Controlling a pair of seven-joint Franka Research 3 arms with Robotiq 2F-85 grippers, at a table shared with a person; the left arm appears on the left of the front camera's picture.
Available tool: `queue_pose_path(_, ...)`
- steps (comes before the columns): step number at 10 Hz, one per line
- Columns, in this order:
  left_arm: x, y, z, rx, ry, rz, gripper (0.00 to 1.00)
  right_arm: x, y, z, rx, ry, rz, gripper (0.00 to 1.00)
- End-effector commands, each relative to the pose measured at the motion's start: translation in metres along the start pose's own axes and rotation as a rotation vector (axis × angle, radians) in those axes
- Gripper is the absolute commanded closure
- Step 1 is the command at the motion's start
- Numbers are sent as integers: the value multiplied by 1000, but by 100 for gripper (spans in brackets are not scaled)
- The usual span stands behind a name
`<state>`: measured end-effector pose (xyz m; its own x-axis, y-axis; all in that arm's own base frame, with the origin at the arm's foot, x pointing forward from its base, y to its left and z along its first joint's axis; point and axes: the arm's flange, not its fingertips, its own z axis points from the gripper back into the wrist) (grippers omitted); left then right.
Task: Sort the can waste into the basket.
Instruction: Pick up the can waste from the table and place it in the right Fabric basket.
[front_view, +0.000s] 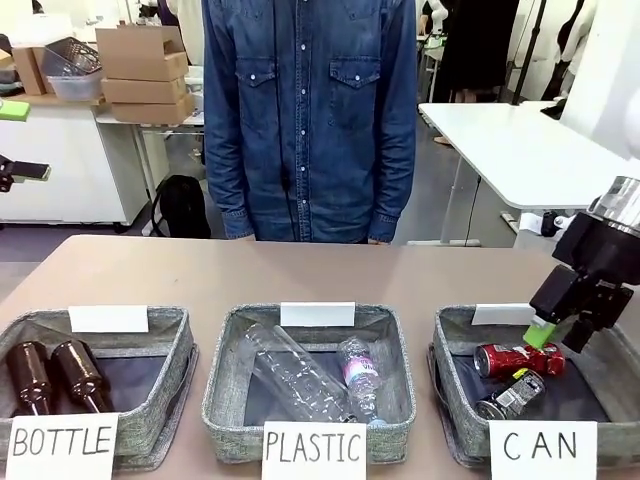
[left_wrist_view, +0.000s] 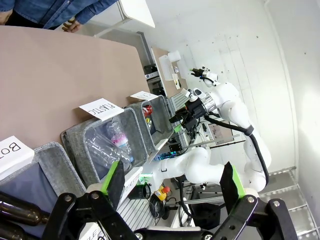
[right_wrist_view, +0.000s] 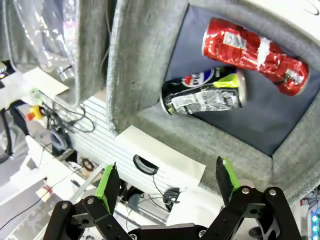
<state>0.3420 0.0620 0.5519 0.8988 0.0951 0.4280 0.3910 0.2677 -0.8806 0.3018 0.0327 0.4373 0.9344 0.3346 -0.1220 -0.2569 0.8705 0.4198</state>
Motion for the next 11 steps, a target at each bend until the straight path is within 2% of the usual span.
queue_pose_path(1,-2,0,2,-3,12,-13,0,4,-3,-3,70,-78,-57,0)
queue_pose_path(2,-2,0,2,-3,12,-13,0,3,-5,10,276,-277,-125,0)
queue_pose_path(3,-2,0,2,-3,12,-13,0,-2,-10,23,528,-451,-69,0)
queue_pose_path(4,-2,0,2,-3,12,-13,0,-9,-16,31,696,-566,0,0)
queue_pose_path(5,-2,0,2,-3,12,-13,0,-17,-26,38,918,-705,69,0)
queue_pose_path(6,-2,0,2,-3,12,-13,0,-21,-36,38,1081,-860,64,0)
queue_pose_path(7,-2,0,2,-3,12,-13,0,-28,-41,32,1198,-1059,96,0)
queue_pose_path(8,-2,0,2,-3,12,-13,0,-34,-42,28,1305,-1204,91,0)
queue_pose_path(9,-2,0,2,-3,12,-13,0,-9,-46,83,789,-599,-145,0)
queue_pose_path(11,-2,0,2,-3,12,-13,0,-9,-46,83,789,-599,-145,0)
